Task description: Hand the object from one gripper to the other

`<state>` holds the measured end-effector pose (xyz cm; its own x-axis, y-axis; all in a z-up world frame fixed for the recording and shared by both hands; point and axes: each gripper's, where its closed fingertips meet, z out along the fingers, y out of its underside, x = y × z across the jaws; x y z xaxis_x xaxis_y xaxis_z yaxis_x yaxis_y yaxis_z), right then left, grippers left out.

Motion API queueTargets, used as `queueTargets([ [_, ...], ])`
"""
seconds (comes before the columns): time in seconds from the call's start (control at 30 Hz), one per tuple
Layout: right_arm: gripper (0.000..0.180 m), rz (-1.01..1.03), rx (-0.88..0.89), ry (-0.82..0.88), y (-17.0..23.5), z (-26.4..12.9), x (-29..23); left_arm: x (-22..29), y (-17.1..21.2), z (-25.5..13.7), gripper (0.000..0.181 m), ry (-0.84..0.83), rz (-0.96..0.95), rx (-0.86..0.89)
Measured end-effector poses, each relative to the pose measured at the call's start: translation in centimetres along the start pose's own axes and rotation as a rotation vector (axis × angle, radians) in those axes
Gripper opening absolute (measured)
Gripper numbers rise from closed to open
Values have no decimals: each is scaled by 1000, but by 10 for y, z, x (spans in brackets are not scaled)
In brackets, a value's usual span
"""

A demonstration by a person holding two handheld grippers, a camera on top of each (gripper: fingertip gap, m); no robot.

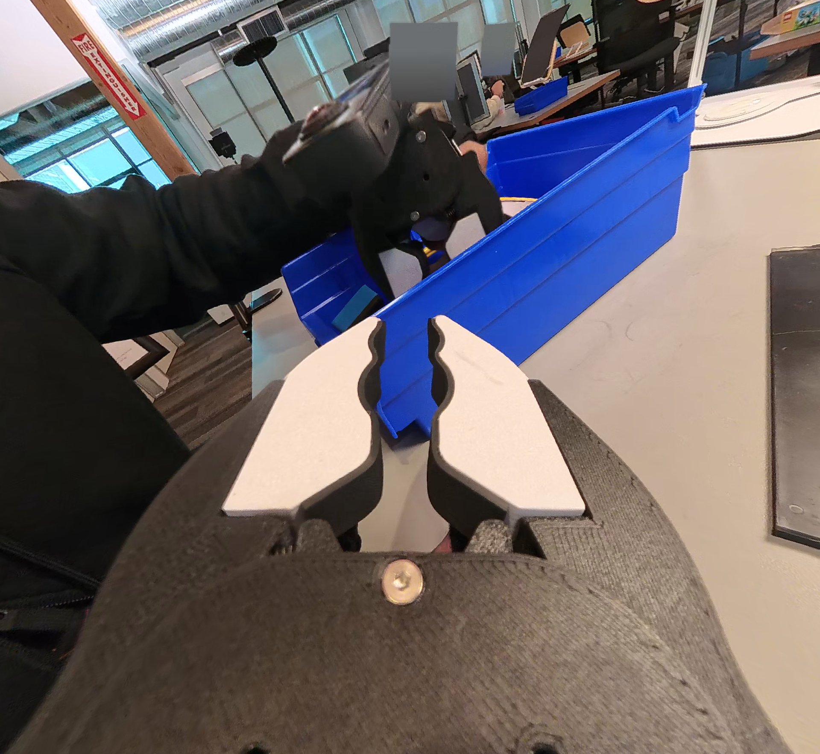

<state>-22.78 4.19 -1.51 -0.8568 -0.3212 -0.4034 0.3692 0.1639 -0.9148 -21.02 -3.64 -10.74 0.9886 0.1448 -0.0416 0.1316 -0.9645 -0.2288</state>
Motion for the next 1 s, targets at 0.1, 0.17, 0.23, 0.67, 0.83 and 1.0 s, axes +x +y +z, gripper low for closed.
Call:
queueTargets([
  [0.1, 17, 1, 0, 0, 0, 0, 0, -1, -2, 0, 31, -19, -5, 20],
  [0.17, 17, 0, 1, 0, 0, 0, 0, -4, -1, -6, 31, -47, -45, 47],
  [0.23, 17, -2, -2, -3, 1, 0, -1, -8, -1, -16, 31, -89, -107, 91],
  [0.67, 36, -153, -72, 64, -2, 9, 8, -21, 16, -129, 30, -647, -500, 576],
  [0.83, 39, -308, -126, 104, -35, 23, 11, -21, 28, -152, 30, -791, -527, 742],
  [1.0, 38, -486, -197, 108, -74, 55, 13, -16, 37, -181, 30, -931, -474, 886],
])
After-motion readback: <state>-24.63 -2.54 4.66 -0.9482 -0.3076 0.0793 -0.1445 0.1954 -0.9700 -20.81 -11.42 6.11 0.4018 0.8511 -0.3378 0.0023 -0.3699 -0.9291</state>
